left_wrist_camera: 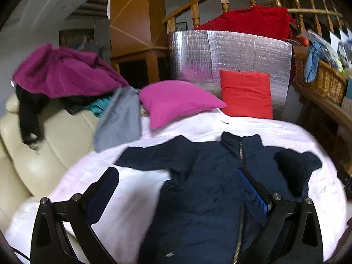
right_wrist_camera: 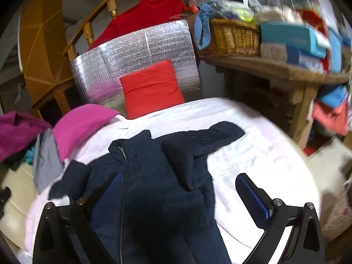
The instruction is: Fold large clothes
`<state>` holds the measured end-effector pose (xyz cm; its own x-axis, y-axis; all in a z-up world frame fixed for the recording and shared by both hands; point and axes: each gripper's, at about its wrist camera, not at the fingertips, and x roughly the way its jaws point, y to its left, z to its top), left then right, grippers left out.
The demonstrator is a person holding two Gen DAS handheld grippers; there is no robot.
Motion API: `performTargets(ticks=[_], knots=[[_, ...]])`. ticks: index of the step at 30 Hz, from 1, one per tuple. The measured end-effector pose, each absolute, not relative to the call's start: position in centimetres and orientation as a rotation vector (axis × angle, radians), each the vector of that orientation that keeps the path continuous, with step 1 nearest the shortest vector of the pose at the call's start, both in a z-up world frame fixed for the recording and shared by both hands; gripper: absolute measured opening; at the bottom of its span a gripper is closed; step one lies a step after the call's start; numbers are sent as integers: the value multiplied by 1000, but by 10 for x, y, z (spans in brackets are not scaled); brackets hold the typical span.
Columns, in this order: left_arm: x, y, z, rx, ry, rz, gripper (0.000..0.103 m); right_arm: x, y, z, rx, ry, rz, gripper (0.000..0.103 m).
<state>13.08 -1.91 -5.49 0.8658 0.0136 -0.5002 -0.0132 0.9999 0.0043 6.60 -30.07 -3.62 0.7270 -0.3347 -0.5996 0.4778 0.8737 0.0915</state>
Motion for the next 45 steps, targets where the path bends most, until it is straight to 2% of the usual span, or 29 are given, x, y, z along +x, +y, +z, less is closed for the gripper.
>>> performTargets(ticks=[12,15,19,21,23,25,28,33,37,41,45], knots=[[276,-72,-164,-29,684,30,103,149,-487,-136,931,606,-333,103],[291,-76,-181,-33,709,32,103,170,-520,-165,1041,616,-363,98],[300,-78,-191,18,699,56,103,190,-550,-193,1110,637,-397,80],[303,-77,-193,13,716,52,103,198,-561,-198,1130,631,-423,76],[303,-77,-194,4,726,29,103,206,-568,-205,1143,617,-428,66],[301,-82,-193,39,717,26,103,219,-573,-209,1134,624,-431,39],[298,-84,-188,70,695,30,103,218,-566,-197,1079,589,-461,27],[296,-73,-177,40,667,55,103,227,-493,-119,782,511,-299,26],[293,-56,-169,4,647,86,103,235,-415,-94,662,539,-97,26],[290,-33,-161,-43,632,120,103,257,-339,-109,589,659,54,26],[288,-6,-155,-75,607,176,103,274,-296,-159,655,798,120,26]])
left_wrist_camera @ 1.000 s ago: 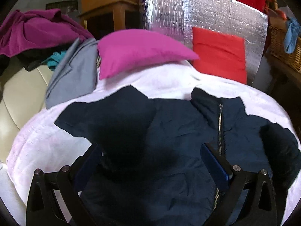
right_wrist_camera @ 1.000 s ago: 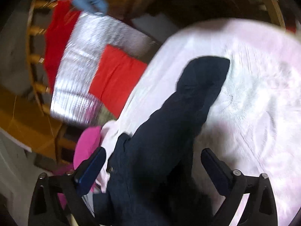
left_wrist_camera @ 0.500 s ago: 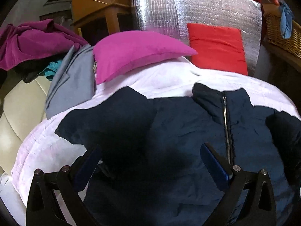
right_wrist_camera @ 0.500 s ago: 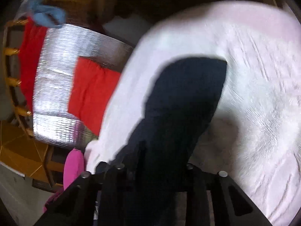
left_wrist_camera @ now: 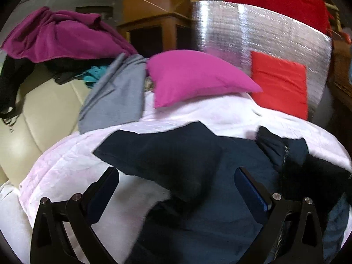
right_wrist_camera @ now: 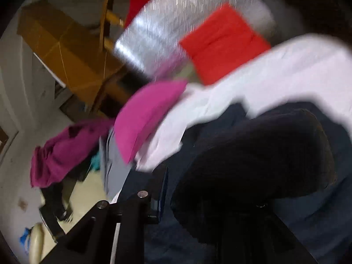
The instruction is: Fold large clothes
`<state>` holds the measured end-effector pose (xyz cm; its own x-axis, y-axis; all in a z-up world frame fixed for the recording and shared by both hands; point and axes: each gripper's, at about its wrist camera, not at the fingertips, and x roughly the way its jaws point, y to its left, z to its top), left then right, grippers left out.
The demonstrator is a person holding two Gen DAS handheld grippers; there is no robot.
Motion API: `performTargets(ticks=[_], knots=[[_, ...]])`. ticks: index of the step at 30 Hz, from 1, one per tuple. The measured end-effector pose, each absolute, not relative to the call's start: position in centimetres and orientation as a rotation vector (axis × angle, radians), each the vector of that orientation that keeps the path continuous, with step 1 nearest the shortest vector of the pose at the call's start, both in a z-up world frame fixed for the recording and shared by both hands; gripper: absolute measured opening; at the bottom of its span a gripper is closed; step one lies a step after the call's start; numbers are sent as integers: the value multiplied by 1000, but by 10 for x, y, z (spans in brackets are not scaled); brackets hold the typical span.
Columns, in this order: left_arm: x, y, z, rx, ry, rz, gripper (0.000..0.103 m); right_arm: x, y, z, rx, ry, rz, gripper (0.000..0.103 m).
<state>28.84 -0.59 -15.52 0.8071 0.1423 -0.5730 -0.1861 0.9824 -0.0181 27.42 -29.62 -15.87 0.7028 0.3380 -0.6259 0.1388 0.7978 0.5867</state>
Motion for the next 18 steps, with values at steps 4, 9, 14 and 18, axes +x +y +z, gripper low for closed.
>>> performTargets(ticks=[4,9,14,18], knots=[[295,5,-158,-86,624,194,103,279,-273,-220,728,1003,101,63],[296,-1,-163,-57,644,146,103,246,-287,-211,776,1047,130,76],[290,-21,-160,-33,626,41,103,202,-324,-147,763,876,98,76],[279,-56,-161,32,604,-112,103,166,-384,-120,721,712,-177,76]])
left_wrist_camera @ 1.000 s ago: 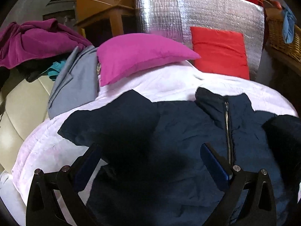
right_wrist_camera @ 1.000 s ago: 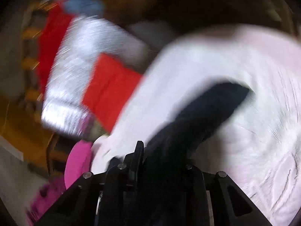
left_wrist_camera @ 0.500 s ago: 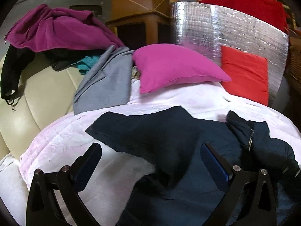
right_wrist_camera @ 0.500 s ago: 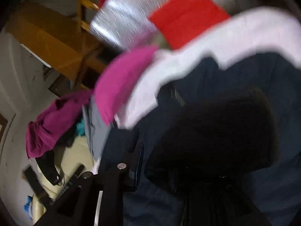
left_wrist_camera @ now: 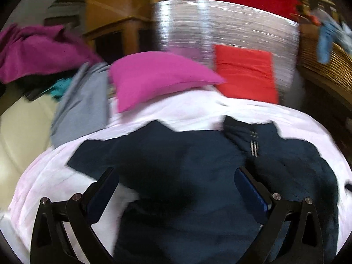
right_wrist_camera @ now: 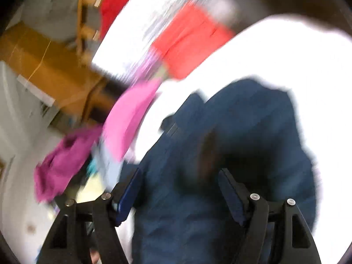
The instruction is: Fold large clothes
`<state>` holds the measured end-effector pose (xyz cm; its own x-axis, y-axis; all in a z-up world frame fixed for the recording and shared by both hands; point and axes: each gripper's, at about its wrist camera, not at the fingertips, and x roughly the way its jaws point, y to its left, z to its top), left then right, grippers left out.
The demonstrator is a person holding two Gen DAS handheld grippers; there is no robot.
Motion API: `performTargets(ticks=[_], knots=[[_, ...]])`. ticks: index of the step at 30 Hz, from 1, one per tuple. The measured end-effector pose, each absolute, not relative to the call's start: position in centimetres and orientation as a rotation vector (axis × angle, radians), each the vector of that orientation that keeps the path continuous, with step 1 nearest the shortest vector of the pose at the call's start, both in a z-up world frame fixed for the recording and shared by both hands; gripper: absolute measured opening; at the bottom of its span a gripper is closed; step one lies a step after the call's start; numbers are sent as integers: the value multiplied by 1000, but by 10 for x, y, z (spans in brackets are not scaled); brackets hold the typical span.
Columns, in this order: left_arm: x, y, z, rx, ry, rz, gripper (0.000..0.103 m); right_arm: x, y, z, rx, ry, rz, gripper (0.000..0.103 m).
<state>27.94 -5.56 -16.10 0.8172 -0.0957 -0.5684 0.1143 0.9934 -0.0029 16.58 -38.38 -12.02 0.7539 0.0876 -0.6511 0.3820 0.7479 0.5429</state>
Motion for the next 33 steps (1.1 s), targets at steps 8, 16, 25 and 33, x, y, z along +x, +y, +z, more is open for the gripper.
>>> performTargets(ticks=[8,16,25,33], knots=[[257,-137,-172,191,560,-369,103,179,-434,-174,821,803,-424,56],[267,-186,-200,355,555,-296,103,204,-438,-203,769,902,-442,34],[294,-163,-213,182,714,-264,40,210,-435,-204,747,936,-457,34],[299,-102,-191,17,725,-182,35,202,-422,-190,631,922,-546,37]])
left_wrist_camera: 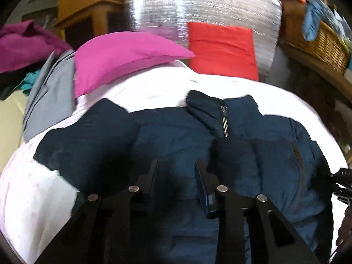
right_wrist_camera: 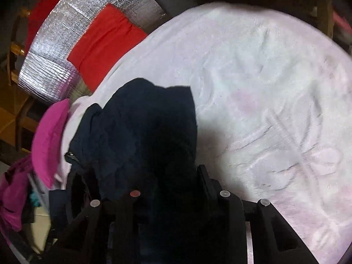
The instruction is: Fold large clothes
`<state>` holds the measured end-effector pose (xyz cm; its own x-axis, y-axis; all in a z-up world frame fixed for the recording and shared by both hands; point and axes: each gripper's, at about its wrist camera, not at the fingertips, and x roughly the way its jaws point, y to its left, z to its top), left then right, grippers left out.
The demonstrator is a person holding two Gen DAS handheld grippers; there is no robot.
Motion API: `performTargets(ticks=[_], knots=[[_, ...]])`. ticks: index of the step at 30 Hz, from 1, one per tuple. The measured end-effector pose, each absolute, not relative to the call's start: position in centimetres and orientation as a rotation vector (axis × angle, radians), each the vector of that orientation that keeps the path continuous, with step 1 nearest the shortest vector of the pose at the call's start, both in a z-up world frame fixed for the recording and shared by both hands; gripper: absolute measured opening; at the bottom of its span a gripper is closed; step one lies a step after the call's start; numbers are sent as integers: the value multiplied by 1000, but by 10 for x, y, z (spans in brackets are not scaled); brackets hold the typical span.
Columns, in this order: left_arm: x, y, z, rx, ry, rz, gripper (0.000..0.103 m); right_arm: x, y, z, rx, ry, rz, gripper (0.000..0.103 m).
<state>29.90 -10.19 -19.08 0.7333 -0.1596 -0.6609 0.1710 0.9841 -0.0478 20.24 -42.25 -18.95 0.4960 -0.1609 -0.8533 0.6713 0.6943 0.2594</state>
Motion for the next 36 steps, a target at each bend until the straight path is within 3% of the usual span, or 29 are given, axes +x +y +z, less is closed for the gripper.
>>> performTargets(ticks=[1,3,5,7,13,19,22,26,36], knots=[[297,-96,-188,16,721,-167,38,200,-417,-180,595,898,-572,44],[292,-90,-182,25,699,-146,70,194,-407,-160,549,815,-604,59],[285,-83,-175,40,660,-110,78,186,-391,-136,510,686,-563,67],[282,-79,-169,77,628,-81,78,191,-380,-133,544,677,-443,67],[287,-62,-175,125,671,-12,80,236,-351,-198,970,849,-18,67],[292,-26,-186,120,731,63,80,264,-326,-237,1019,907,-9,69],[292,-11,-185,95,736,73,80,271,-296,-214,1042,797,295,69],[289,-8,-183,66,733,55,80,263,-261,-169,872,707,537,72],[292,-21,-183,26,743,-30,80,232,-335,-141,620,699,-139,74]])
